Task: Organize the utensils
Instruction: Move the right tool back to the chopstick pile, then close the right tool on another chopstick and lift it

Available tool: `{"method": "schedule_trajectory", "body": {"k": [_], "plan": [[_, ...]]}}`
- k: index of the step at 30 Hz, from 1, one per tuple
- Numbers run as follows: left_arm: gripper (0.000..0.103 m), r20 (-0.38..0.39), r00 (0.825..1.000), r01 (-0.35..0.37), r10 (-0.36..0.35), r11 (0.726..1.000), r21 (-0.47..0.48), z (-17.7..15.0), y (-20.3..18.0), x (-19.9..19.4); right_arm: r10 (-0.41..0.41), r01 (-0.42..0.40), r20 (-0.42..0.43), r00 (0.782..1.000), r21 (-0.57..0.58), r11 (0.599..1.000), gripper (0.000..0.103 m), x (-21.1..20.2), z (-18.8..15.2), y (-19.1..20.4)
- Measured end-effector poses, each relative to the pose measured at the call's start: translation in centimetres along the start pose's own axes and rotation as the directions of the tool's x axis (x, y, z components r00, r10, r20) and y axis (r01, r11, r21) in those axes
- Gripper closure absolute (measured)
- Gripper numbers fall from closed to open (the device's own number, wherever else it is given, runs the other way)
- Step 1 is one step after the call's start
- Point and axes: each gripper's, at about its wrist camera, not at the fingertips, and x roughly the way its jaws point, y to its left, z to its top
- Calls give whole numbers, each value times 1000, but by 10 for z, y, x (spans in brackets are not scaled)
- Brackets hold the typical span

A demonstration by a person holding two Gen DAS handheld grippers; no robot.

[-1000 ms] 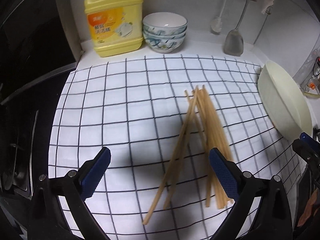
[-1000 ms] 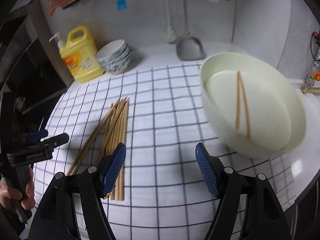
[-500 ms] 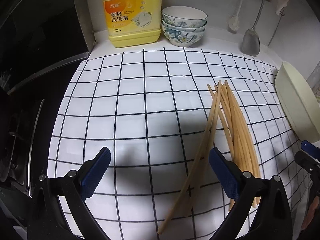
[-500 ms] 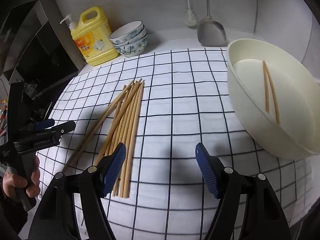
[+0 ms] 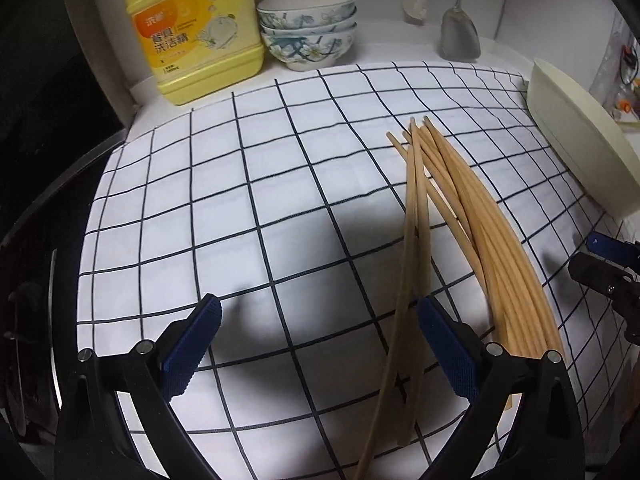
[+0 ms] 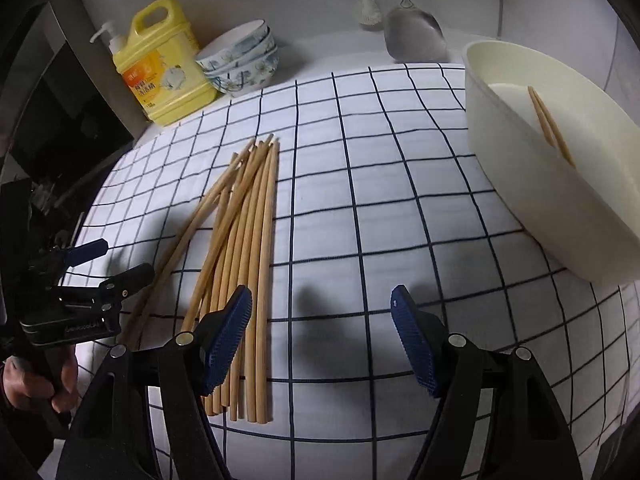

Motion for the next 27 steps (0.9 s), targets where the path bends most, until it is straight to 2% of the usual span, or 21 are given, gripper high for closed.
{"method": "schedule_trajectory", "body": {"k": [11,27], "plan": [[6,-17,999,34,-33,998,47,-5,8,11,-48,48,-4,999,16,999,34,10,-3,11],[5,1,999,46,-46,999,28,-2,7,13,-139,139,-3,990,-50,989,34,29,-3,22]]}}
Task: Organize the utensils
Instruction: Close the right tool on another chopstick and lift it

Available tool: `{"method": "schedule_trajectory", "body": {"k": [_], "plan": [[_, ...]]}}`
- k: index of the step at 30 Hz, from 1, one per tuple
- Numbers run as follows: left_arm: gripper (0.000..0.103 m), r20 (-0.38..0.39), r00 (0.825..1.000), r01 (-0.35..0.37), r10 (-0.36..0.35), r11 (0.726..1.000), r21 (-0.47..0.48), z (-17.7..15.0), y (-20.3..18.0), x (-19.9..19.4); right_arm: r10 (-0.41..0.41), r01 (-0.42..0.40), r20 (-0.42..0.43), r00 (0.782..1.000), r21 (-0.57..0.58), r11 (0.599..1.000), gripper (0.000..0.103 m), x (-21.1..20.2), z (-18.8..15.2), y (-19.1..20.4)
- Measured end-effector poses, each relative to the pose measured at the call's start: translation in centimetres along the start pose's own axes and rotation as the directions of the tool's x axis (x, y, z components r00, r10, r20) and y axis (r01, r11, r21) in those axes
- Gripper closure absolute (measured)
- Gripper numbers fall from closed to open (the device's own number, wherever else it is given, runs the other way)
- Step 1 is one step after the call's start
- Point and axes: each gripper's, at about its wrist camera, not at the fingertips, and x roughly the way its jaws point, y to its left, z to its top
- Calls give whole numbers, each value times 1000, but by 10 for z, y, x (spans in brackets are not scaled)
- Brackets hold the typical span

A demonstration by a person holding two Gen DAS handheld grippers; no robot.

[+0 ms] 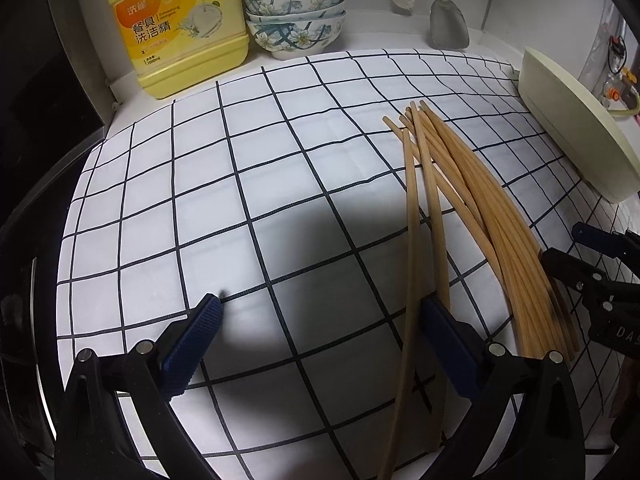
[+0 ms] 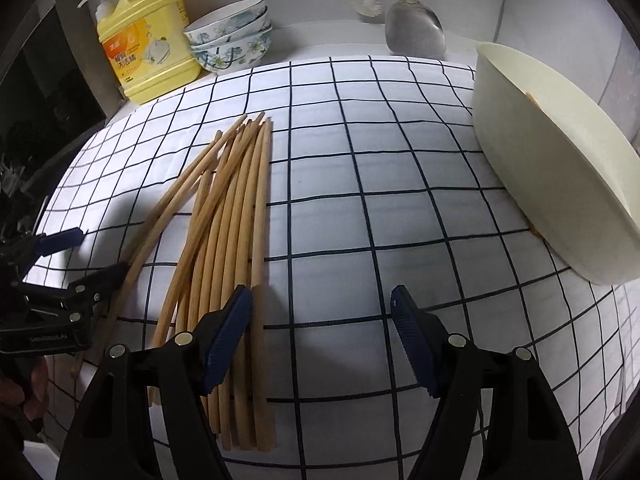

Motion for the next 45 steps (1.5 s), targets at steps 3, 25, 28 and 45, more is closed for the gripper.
{"method": "schedule_trajectory", "body": {"k": [3,25,28,45], "plan": [[5,-2,1000,-4,4,1000,-5,2,-2,1,-21,21,-6,1000,-36,999,34,2,0,5],[49,50,999,5,-4,1000,-11,-2,-16,-11,-4,8,42,999,-107,994,65,2,-1,17],[49,49,999,-7,8,999,-33,-1,-10,-10,-12,16,43,999,-95,995,66,3,0,13],[48,45,998,-50,53,996,-77,-2,6,-11,-67,68,45,997,-25,997,66,3,2,-16]]}}
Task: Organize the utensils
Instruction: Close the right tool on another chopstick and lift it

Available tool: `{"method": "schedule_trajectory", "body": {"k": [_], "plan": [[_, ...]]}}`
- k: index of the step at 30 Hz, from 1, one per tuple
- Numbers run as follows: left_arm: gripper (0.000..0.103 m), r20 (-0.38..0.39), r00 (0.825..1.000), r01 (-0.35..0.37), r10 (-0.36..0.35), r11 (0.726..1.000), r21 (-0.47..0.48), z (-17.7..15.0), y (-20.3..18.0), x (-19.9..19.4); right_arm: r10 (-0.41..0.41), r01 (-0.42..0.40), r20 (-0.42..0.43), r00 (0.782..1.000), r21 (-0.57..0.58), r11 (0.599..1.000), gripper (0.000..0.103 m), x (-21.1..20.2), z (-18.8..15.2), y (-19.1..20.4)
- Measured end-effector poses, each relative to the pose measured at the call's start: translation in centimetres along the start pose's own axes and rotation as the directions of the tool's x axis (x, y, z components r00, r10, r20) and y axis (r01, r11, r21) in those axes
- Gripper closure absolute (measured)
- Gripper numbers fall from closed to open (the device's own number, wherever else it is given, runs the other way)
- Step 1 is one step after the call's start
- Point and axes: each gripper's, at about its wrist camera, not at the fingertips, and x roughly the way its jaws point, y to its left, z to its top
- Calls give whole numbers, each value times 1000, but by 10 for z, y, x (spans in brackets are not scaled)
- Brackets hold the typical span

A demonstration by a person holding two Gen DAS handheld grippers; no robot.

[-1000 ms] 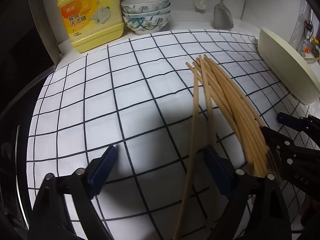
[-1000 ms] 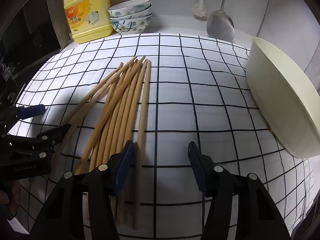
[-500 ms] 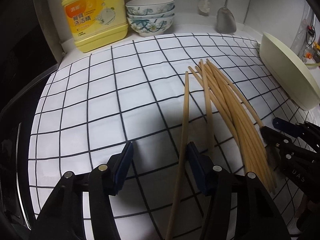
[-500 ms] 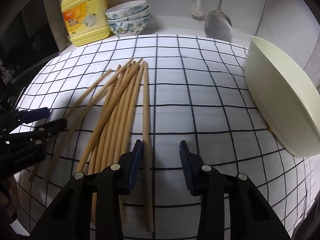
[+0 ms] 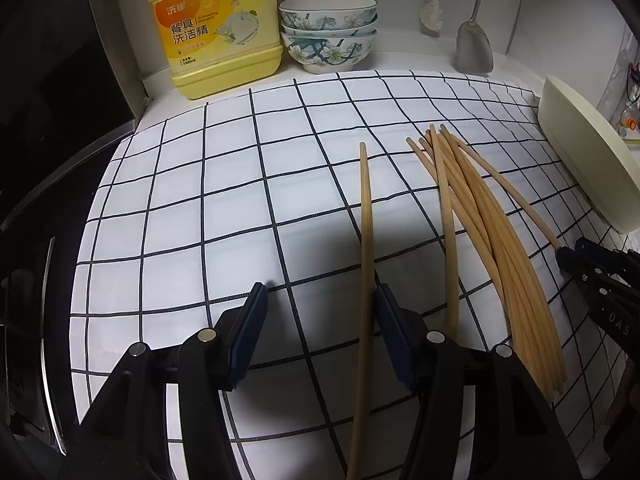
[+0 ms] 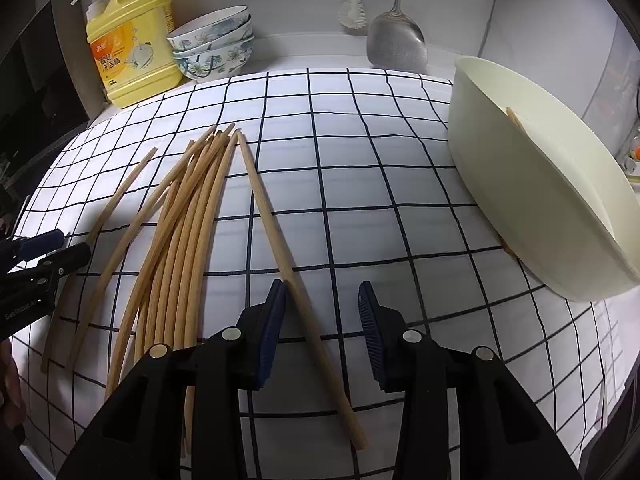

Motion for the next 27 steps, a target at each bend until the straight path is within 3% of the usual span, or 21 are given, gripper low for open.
{"method": "schedule_trajectory", "body": {"k": [8,11,16,21,27], "plan": [[48,-14,1000,7,-7,1000,-12,0,-4,-1,41,-41,0,999,-71,997,71,5,9,7],[61,-9,1000,17,-17,1000,12,-1,-12,-2,43,-42,6,999,-101,994,78,5,9,12],[95,-8,999,43,-43,997,58,-2,-27,-5,52,-51,7,999,-124,991,91,5,9,18],[96,-7,999,53,-52,996,67,-2,-29,-5,53,-52,7,999,-119,992,97,5,9,19],[96,-34,996,82,-81,996,45,-1,-22,-7,80,-79,2,997,-50,996,97,0,8,12]]}}
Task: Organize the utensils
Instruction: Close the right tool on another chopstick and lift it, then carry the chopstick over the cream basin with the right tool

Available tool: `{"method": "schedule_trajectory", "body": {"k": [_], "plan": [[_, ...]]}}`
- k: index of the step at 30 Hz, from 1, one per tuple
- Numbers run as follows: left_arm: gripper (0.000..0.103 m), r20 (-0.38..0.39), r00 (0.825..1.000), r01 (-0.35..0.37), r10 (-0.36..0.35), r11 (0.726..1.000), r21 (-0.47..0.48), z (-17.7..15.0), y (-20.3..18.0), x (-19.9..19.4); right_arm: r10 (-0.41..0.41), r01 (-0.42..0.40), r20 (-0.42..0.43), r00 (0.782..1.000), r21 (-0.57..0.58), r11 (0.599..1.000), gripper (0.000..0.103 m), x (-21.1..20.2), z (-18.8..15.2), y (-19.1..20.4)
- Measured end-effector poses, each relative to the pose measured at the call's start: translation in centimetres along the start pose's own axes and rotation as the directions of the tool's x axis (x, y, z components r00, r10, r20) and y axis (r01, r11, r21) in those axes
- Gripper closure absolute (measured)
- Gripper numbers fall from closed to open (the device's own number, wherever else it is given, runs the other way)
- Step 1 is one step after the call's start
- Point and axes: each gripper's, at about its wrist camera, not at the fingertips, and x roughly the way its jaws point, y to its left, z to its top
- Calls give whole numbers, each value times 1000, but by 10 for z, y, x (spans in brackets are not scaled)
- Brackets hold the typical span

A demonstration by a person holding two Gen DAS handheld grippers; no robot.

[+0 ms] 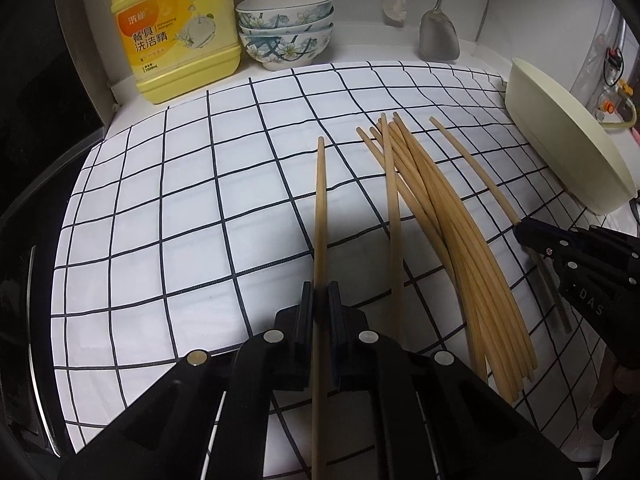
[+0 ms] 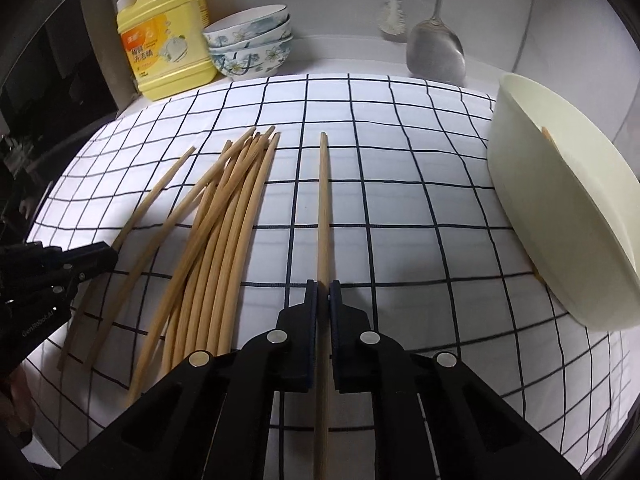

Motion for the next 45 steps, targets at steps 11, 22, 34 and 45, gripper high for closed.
{"method": "schedule_trajectory", "body": {"k": [11,22,34,45], "plan": [[96,51,998,44,-46,998,38,13,-5,-36,-7,1,70,998,84,996,97,-53,10,-6],[96,146,974,159,-176,980,121,52,-73,-83,-80,52,167,983,165,985,97,-131,16,-59],[96,186,957,204,-222,973,111,120,-210,-83,-84,42,203,976,203,978,97,-156,29,-210],[96,137,963,220,-232,971,94,179,-291,-39,0,-44,171,985,254,966,97,-117,45,-287]]}}
